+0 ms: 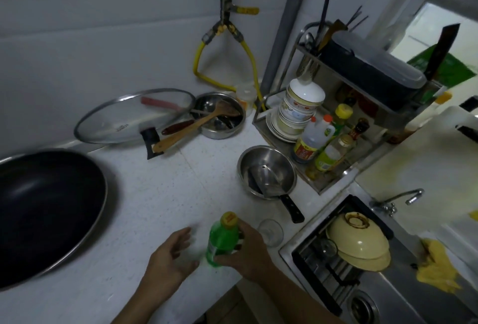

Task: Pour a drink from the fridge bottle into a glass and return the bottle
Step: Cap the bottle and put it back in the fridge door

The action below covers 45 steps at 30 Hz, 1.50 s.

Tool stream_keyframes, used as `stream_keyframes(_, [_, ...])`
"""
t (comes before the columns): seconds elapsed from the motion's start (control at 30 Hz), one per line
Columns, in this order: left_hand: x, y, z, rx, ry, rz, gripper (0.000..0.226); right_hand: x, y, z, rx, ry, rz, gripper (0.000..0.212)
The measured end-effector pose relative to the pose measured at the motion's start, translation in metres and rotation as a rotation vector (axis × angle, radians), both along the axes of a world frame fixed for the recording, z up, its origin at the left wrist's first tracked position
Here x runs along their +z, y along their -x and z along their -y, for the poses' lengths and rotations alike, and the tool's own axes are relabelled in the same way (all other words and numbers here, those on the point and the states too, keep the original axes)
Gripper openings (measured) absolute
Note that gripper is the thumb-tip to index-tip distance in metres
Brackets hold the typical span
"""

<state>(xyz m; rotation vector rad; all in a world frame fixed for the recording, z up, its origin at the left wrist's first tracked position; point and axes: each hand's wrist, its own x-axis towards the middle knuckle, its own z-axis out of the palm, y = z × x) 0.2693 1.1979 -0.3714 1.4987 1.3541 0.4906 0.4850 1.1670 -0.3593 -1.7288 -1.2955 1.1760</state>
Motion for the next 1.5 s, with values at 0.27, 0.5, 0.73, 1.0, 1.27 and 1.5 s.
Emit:
stream_keyframes(0.27, [0.059,0.079,0.032,0.278,-0.152,-0.312,0.062,0.042,0.024,-0.019,0.164,-0.090,0.040,0.055])
stream_keyframes(0.5, [0.120,0.117,0.126,0.552,-0.120,-0.422,0.059,0.091,0.073,-0.025,0.477,-0.130,-0.042,0.051])
stream_keyframes(0.73, [0.175,0.129,0.269,0.834,0.015,-0.504,0.051,0.144,0.138,0.005,0.784,-0.203,-0.087,0.048])
stream_keyframes(1.0, [0.224,0.133,0.425,1.272,-0.011,-0.586,0.054,0.205,0.241,0.089,1.217,-0.305,-0.137,0.046])
stream_keyframes(1.27, [0.246,0.113,0.520,1.528,-0.081,-0.647,0.056,0.247,0.323,0.202,1.574,-0.306,-0.201,0.042])
stream_keyframes(1.5, [0.271,0.121,0.637,1.772,-0.127,-0.561,0.079,0.274,0.391,0.329,1.831,-0.402,-0.259,0.050])
